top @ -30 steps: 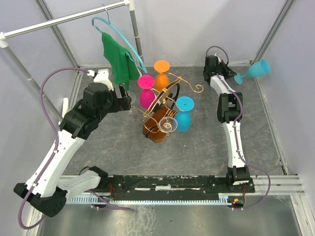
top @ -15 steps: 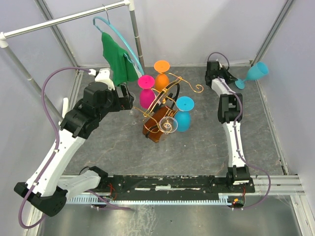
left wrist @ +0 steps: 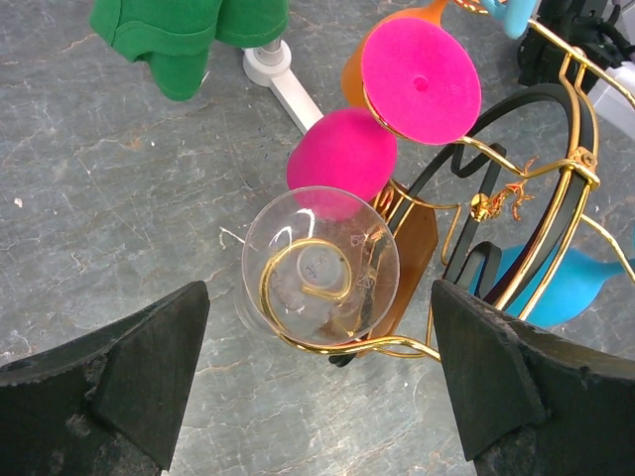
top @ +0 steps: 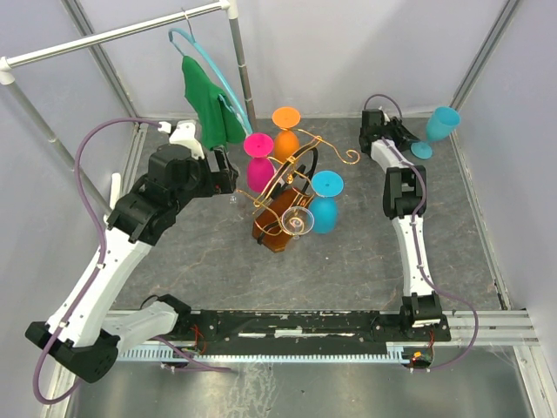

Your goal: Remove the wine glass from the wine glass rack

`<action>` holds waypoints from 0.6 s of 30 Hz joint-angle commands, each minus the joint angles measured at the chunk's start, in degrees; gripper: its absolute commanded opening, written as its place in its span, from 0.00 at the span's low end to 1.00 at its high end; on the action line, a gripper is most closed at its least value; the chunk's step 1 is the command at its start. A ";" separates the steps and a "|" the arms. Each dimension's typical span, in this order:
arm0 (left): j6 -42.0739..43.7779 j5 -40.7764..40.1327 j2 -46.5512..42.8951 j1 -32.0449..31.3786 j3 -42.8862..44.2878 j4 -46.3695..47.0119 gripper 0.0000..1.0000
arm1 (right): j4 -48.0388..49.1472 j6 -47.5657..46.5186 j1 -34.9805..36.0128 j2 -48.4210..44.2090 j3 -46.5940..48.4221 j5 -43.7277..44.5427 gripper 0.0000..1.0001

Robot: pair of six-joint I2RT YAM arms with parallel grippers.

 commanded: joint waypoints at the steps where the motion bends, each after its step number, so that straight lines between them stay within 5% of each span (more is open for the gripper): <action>1: -0.59 1.20 0.94 0.07 1.42 2.94 0.99 | -4.85 5.81 4.04 0.35 3.64 -1.33 0.48; 9: -0.96 1.54 0.50 0.06 2.87 2.01 0.99 | -26.58 27.97 8.22 -8.99 2.77 -21.00 0.49; 15: -0.94 0.13 -0.97 0.01 2.34 0.89 0.99 | -45.16 49.87 3.88 -24.41 7.63 -55.18 0.61; 18: -1.47 0.52 -1.13 0.02 2.66 -1.14 0.99 | -45.29 57.27 0.34 -35.85 3.41 -66.31 0.61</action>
